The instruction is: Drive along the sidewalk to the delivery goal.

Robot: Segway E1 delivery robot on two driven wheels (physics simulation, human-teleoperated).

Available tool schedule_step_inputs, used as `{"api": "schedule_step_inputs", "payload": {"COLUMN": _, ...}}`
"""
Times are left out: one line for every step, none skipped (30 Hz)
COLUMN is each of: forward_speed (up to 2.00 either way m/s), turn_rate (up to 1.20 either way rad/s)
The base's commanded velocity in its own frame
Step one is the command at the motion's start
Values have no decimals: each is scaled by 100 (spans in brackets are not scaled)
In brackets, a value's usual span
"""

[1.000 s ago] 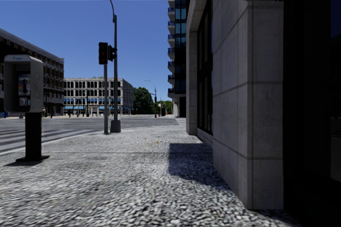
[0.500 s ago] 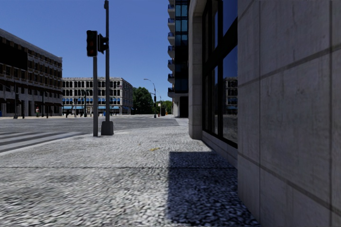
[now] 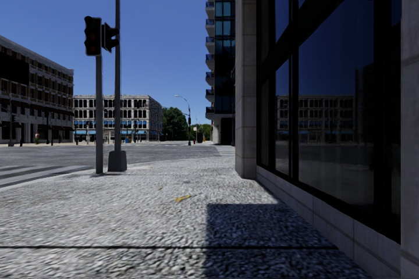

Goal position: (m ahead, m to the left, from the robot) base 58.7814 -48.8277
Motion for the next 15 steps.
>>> {"api": "schedule_step_inputs", "payload": {"forward_speed": 200, "turn_rate": 0}}
{"api": "schedule_step_inputs", "payload": {"forward_speed": 200, "turn_rate": 0}}
{"api": "schedule_step_inputs", "payload": {"forward_speed": 200, "turn_rate": 0}}
{"api": "schedule_step_inputs", "payload": {"forward_speed": 200, "turn_rate": 0}}
{"api": "schedule_step_inputs", "payload": {"forward_speed": 200, "turn_rate": 0}}
{"api": "schedule_step_inputs", "payload": {"forward_speed": 200, "turn_rate": 0}}
{"api": "schedule_step_inputs", "payload": {"forward_speed": 200, "turn_rate": 0}}
{"api": "schedule_step_inputs", "payload": {"forward_speed": 200, "turn_rate": 0}}
{"api": "schedule_step_inputs", "payload": {"forward_speed": 200, "turn_rate": 0}}
{"api": "schedule_step_inputs", "payload": {"forward_speed": 200, "turn_rate": 0}}
{"api": "schedule_step_inputs", "payload": {"forward_speed": 200, "turn_rate": 0}}
{"api": "schedule_step_inputs", "payload": {"forward_speed": 200, "turn_rate": 0}}
{"api": "schedule_step_inputs", "payload": {"forward_speed": 200, "turn_rate": 0}}
{"api": "schedule_step_inputs", "payload": {"forward_speed": 200, "turn_rate": 0}}
{"api": "schedule_step_inputs", "payload": {"forward_speed": 200, "turn_rate": 0}}
